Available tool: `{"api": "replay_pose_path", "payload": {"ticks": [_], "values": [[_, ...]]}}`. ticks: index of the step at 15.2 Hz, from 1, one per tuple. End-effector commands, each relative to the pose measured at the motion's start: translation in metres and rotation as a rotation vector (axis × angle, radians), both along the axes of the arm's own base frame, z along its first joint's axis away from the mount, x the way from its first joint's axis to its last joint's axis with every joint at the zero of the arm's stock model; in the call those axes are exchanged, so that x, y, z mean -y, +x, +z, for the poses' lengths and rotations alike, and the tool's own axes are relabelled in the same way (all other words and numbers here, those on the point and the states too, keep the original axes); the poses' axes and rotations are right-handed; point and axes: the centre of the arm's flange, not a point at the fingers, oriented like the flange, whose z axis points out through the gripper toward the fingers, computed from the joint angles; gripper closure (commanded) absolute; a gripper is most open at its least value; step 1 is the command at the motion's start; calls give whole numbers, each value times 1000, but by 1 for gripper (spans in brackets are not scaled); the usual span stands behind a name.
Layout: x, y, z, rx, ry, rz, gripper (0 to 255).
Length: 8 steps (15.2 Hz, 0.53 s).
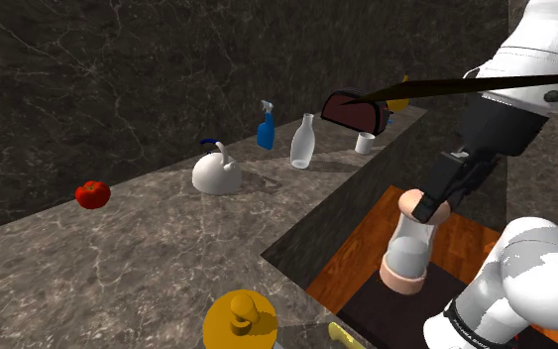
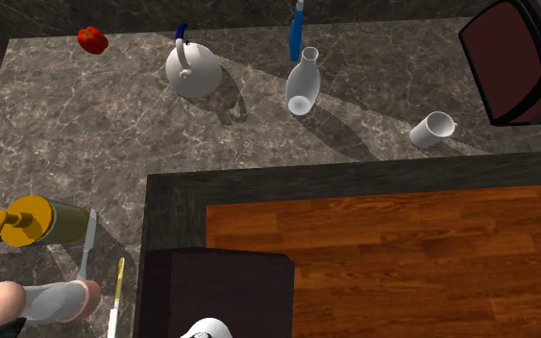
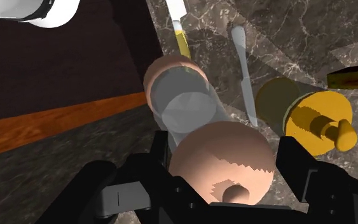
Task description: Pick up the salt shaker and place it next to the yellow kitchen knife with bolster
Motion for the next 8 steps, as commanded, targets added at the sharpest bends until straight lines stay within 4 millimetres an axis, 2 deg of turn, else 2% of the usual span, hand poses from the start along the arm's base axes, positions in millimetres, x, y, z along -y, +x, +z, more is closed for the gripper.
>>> {"api": "replay_pose_path", "payload": {"ticks": [1,8], "values": [[-18,-16,5,-1,1,-1,255],[-85,-78,20,-1,1,-1,255]]}}
